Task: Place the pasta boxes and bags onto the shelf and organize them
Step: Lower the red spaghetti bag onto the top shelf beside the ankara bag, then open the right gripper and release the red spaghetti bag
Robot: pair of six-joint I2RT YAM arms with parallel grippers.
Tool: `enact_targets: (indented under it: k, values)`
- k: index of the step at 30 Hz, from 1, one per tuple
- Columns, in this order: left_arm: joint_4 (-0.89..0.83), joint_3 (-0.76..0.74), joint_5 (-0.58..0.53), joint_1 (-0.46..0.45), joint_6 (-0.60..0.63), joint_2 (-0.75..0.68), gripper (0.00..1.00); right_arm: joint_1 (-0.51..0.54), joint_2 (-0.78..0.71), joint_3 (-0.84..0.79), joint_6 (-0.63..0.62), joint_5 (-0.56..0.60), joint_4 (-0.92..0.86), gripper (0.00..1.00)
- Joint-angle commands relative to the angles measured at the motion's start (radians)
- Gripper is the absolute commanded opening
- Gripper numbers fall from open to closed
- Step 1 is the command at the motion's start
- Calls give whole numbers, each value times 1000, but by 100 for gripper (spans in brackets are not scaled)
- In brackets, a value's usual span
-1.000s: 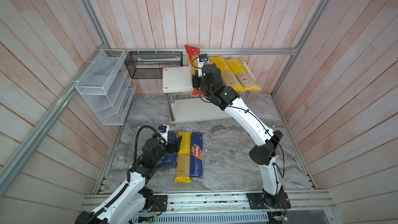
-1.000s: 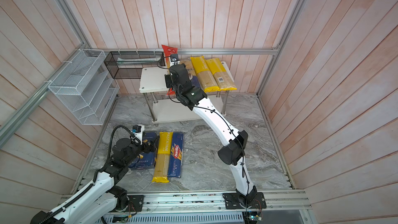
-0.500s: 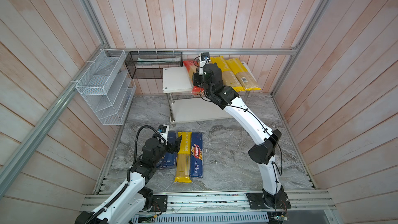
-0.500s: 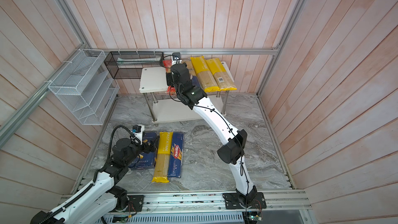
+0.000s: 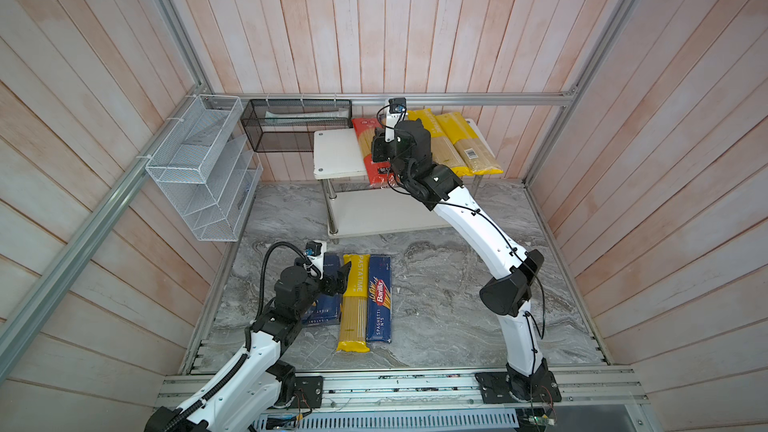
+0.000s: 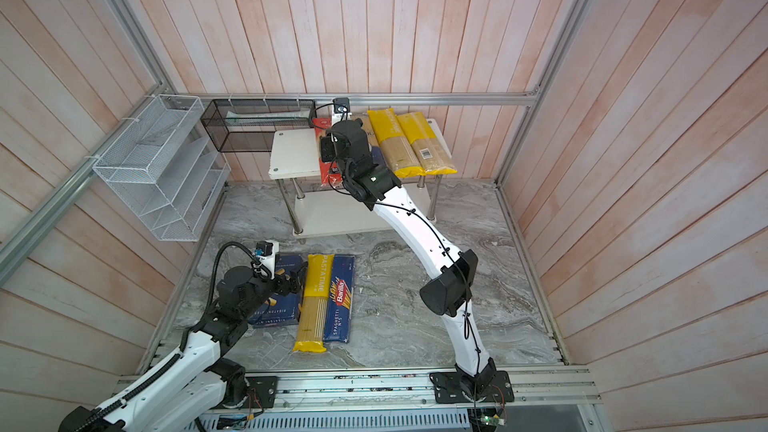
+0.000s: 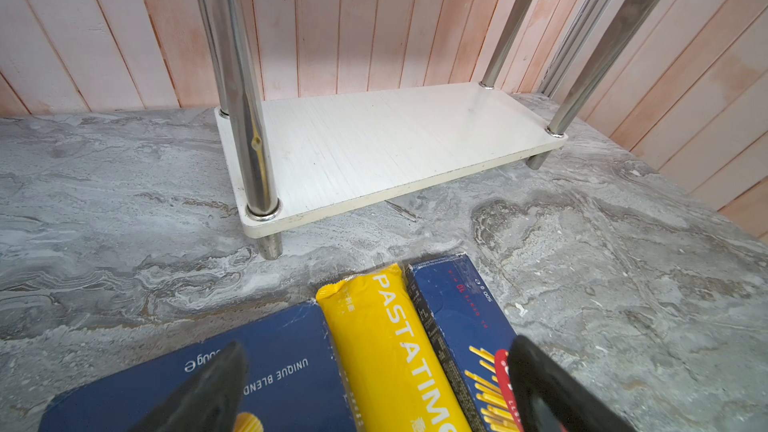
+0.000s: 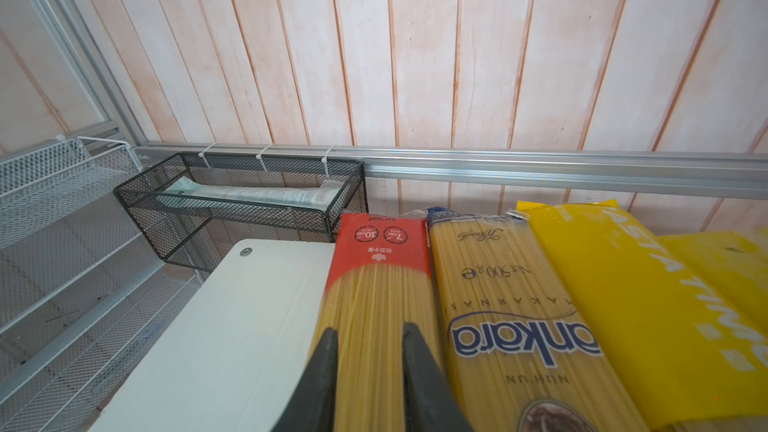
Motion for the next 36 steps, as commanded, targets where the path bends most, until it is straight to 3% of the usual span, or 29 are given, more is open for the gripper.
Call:
enact_targets:
  k: [1,6,9,14,19,36]
  values:
    - [4,-5,10,4,5,-5,99,3,-78,21,-33,-172,-25,28]
    - [4,-11,10,4,5,-17,100,21,-233,-135,-108,-266,-79,29]
    - [4,-11,10,4,5,-20,100,44,-383,-363,-162,-269,-11,29]
    - [5,-11,9,3,5,-18,99,49,-598,-703,-216,-390,107,29]
    - [4,-6,10,3,6,-12,100,50,-715,-948,-259,-480,220,29]
    - [5,-14,6,3,4,-26,100,51,-639,-1031,-303,-475,318,29]
